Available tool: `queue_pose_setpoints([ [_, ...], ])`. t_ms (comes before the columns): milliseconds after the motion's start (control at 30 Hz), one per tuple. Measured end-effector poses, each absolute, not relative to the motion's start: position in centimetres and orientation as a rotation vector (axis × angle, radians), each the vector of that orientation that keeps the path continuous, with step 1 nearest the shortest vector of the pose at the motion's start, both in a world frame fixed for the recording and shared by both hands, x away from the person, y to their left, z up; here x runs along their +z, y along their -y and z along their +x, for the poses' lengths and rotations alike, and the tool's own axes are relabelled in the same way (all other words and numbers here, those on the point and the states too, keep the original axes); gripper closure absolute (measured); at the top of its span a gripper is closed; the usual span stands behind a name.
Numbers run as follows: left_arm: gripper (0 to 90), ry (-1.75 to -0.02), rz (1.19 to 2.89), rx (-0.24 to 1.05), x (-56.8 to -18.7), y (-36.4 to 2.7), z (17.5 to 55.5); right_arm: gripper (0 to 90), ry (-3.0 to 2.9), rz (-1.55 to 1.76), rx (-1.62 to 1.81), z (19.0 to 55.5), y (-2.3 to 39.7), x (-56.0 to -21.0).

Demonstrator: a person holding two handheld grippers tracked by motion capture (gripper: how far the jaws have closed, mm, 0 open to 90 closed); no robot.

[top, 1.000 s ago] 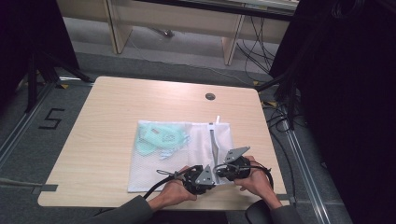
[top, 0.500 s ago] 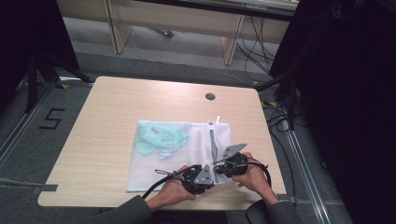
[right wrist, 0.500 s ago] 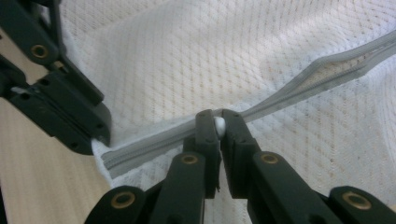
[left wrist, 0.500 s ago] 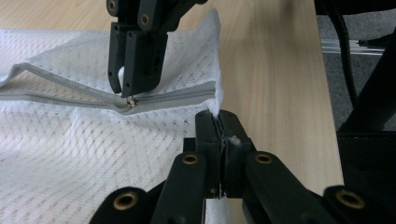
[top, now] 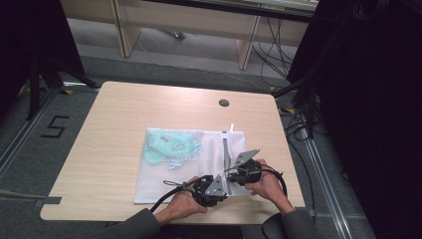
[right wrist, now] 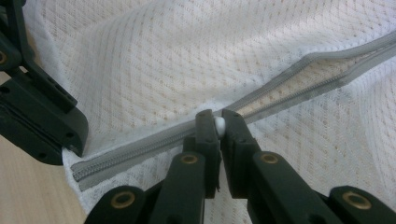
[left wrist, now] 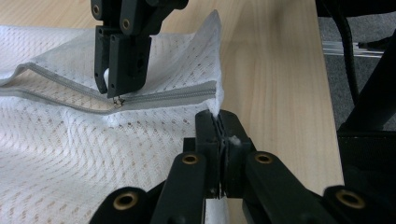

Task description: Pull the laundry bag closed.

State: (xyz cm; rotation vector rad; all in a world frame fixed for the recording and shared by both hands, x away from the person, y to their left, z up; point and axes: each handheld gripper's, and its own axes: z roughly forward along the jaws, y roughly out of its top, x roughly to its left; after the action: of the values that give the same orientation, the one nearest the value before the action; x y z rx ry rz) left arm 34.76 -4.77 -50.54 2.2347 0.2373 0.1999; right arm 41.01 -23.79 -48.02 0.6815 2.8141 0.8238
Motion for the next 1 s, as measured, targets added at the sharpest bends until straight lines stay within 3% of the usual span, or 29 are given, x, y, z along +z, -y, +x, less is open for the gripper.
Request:
queue_pose_setpoints([
  [1000,88.1,-0.284,2.229,0.14,-50.9,3.8,34.8,86.3,-2.825,0.626,0.809,42.3,23.0,-48.2],
])
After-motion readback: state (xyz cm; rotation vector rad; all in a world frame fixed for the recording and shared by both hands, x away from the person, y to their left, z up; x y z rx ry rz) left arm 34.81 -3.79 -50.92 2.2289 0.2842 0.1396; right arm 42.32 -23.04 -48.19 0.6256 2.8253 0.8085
